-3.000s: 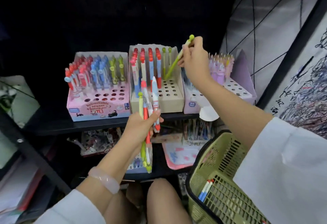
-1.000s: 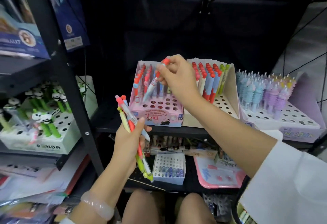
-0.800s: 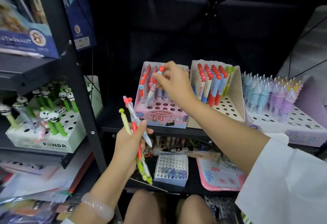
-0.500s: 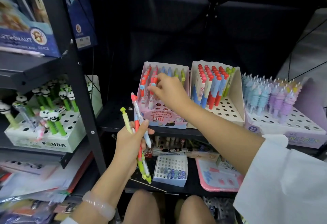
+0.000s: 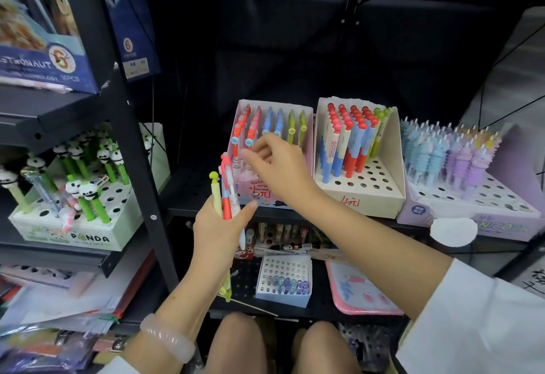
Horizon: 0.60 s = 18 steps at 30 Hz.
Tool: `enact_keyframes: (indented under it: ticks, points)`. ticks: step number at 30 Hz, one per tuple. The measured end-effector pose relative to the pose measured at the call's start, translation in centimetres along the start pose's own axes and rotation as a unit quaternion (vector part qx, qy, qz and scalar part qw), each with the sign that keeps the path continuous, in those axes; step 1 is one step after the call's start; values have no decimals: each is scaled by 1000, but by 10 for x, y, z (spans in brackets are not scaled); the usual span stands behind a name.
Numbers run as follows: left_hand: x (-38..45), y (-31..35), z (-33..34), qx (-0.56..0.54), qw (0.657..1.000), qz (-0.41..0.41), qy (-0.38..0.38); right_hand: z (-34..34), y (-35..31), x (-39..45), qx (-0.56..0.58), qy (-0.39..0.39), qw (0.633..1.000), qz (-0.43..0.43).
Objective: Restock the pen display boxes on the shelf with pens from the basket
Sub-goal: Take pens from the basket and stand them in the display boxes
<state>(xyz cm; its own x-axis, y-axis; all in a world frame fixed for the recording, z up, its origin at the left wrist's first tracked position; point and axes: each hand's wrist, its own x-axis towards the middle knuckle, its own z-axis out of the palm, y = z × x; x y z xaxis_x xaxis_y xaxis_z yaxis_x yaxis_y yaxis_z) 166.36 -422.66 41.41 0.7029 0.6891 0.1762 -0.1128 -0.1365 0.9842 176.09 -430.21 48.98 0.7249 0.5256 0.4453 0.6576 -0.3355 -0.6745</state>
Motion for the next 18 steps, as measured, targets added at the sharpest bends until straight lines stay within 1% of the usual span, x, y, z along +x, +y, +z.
enact_keyframes:
  ticks: [2, 4, 7, 11, 13, 15, 18]
  points:
    - [0, 1, 5, 7, 1000, 8, -13, 3, -5, -8, 62, -47, 997, 3]
    - [-1, 3, 9, 14, 1000, 14, -21, 7, -5, -14, 75, -76, 994, 14]
    - [-3, 3, 9, 17, 999, 23, -31, 5, -1, -17, 79, -58, 995, 28]
    - [-5, 9, 10, -17, 999, 22, -45, -7, 6, -12, 139, -49, 988, 53]
    - [-4, 12, 11, -34, 999, 4, -39, -16, 9, -5, 188, -16, 980, 68]
    - [-4, 12, 9, -28, 999, -7, -30, -28, 13, 4, 221, 46, 971, 77]
    - [-3, 9, 6, -27, 999, -22, -11, -41, 17, 16, 235, 107, 964, 57]
